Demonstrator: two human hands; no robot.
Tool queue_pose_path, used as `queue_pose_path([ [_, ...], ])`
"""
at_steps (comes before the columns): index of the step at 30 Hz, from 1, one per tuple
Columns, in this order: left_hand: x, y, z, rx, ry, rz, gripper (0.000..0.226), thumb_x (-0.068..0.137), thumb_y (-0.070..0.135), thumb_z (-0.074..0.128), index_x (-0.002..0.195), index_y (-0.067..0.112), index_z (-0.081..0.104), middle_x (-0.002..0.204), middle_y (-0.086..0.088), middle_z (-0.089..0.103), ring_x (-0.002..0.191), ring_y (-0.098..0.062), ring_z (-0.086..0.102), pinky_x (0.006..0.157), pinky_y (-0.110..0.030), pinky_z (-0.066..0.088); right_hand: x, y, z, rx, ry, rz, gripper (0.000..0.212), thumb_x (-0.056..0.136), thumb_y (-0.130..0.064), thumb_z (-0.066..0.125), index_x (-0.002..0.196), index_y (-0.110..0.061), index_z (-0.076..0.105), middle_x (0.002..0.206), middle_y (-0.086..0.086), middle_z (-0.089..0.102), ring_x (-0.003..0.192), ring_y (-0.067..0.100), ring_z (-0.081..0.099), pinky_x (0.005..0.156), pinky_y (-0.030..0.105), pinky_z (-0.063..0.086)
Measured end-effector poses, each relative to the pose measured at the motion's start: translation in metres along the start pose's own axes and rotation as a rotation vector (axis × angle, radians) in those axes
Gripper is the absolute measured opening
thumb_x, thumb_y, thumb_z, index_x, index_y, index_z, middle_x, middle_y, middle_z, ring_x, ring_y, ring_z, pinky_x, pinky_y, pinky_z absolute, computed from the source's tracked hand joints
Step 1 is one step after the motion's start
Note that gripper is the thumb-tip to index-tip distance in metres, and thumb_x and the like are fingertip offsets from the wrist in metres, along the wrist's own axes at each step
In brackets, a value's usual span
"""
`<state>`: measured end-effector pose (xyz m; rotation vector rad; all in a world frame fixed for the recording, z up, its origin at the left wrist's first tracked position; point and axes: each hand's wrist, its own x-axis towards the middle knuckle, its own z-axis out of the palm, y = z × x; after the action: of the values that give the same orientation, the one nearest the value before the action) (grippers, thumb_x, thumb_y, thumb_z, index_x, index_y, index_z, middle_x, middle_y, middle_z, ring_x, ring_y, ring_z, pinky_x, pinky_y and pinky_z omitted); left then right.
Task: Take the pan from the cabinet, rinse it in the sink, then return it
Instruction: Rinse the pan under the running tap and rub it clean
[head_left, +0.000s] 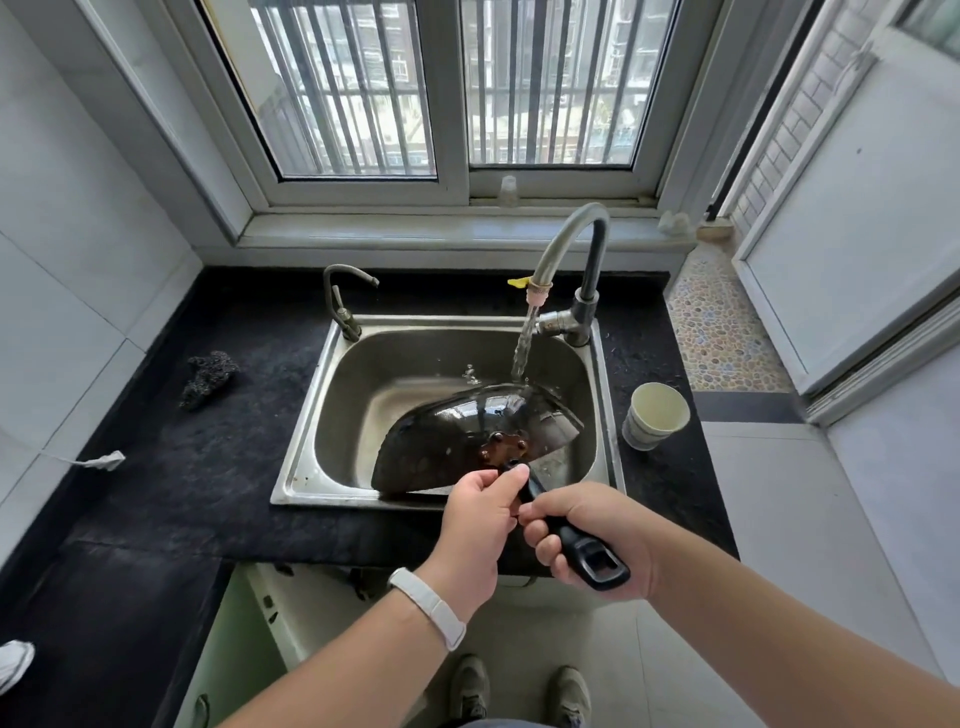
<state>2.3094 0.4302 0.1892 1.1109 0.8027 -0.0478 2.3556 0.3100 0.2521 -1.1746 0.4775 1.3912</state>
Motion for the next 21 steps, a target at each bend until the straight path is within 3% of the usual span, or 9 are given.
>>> queue_pose_path([
  [2,0.001,0.0,0.004,0.009,-0.016,-0.007,0.033,0.087,0.028,0.07,0.108,0.005,0.059,0.071,-0.002,0.06,0.066,-0.014,0.056,0.073,-0.033,0.05,-0.003,0.0,-0.003,0.031,0.004,-0.004,0.013,0.1,-0.012,0.051,0.09,-0.008,0.059,0.06,0.001,0.055,0.041,0.008,0.051,0.034,0.016,0.044],
  [7,0.006,0.004,0.014,0.035,-0.034,-0.018,0.034,0.087,0.027,0.07,0.109,0.005,0.057,0.071,-0.003,0.059,0.061,-0.012,0.054,0.062,-0.027,0.049,-0.006,-0.002,-0.006,0.111,0.018,-0.023,0.017,0.101,-0.013,0.05,0.086,-0.009,0.058,0.06,0.001,0.055,0.04,0.008,0.052,0.034,0.015,0.044],
  [12,0.01,0.003,0.019,0.057,-0.046,-0.013,0.035,0.084,0.029,0.073,0.107,0.008,0.057,0.073,-0.003,0.06,0.064,-0.012,0.056,0.066,-0.03,0.05,-0.008,0.0,-0.01,0.162,0.029,-0.057,0.017,0.101,-0.013,0.05,0.086,-0.009,0.058,0.061,0.002,0.055,0.04,0.009,0.052,0.035,0.016,0.044],
  [21,0.013,0.008,0.029,0.064,-0.103,0.033,0.032,0.085,0.025,0.073,0.106,0.007,0.057,0.072,-0.002,0.058,0.057,-0.009,0.055,0.059,-0.026,0.05,-0.009,0.0,-0.017,0.215,0.009,-0.1,0.018,0.099,-0.013,0.052,0.083,-0.009,0.057,0.062,0.0,0.052,0.039,0.007,0.05,0.034,0.016,0.043],
])
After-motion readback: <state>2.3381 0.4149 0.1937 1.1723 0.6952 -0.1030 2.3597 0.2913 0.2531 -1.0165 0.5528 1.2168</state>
